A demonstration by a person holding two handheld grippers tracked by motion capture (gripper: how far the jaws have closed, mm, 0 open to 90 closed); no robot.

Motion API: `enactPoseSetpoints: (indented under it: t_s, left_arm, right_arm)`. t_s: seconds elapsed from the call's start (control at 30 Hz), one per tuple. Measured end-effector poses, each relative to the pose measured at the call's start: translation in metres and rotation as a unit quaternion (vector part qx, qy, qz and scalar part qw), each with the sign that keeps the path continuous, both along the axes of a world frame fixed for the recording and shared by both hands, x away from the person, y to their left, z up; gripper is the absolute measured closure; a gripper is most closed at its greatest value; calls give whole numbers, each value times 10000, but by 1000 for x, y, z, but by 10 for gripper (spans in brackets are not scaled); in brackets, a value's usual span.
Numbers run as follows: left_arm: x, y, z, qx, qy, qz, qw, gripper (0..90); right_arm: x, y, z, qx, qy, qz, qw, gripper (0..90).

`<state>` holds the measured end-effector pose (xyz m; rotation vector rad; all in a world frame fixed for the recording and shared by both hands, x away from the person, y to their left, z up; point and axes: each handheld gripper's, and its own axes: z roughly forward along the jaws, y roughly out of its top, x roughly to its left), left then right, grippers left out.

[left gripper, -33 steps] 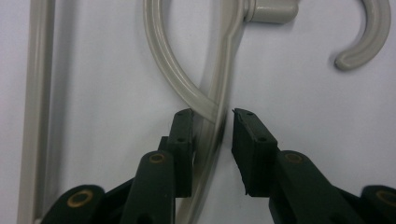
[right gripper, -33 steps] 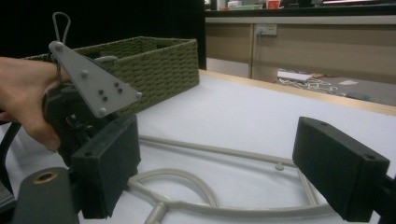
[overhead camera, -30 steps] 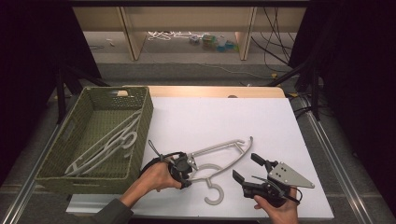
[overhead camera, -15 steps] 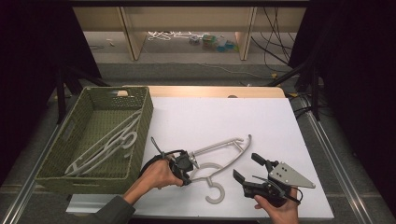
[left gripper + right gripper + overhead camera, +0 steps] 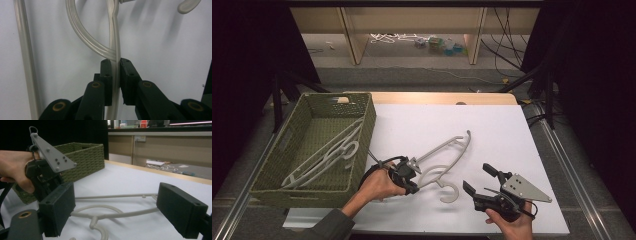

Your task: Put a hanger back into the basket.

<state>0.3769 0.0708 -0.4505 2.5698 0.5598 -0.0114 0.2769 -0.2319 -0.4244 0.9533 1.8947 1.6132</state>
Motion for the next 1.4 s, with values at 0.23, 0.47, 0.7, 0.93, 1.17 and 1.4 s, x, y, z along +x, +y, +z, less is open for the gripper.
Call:
enactPoseSetpoints:
  t_s: [0.23, 0.47, 0.7, 0.93, 1.17, 1.4]
  left_arm:
    - [6, 14, 11, -545, -89, 319, 9980, 814]
    - [10, 23, 25, -1302, 136, 665, 9892, 815]
    - [16, 37, 34, -1922, 255, 948, 9764, 815]
    - [12, 41, 53, -2353, 362, 934, 9667, 815]
    - [10, 57, 75, -2847, 272, 1076, 9522, 816]
    - [9, 63, 94, -3017, 408, 1118, 9459, 817]
  right_arm:
    - [1, -5, 1, 158, -74, -89, 9998, 162]
    - [0, -7, 2, 173, -118, -180, 9996, 162]
    - [1, -6, 1, 234, -68, -88, 9997, 161]
    - [0, -6, 0, 143, -18, -117, 9998, 161]
    - [1, -7, -1, 180, 21, -156, 9997, 160]
    - [1, -6, -2, 195, -33, -160, 9997, 160]
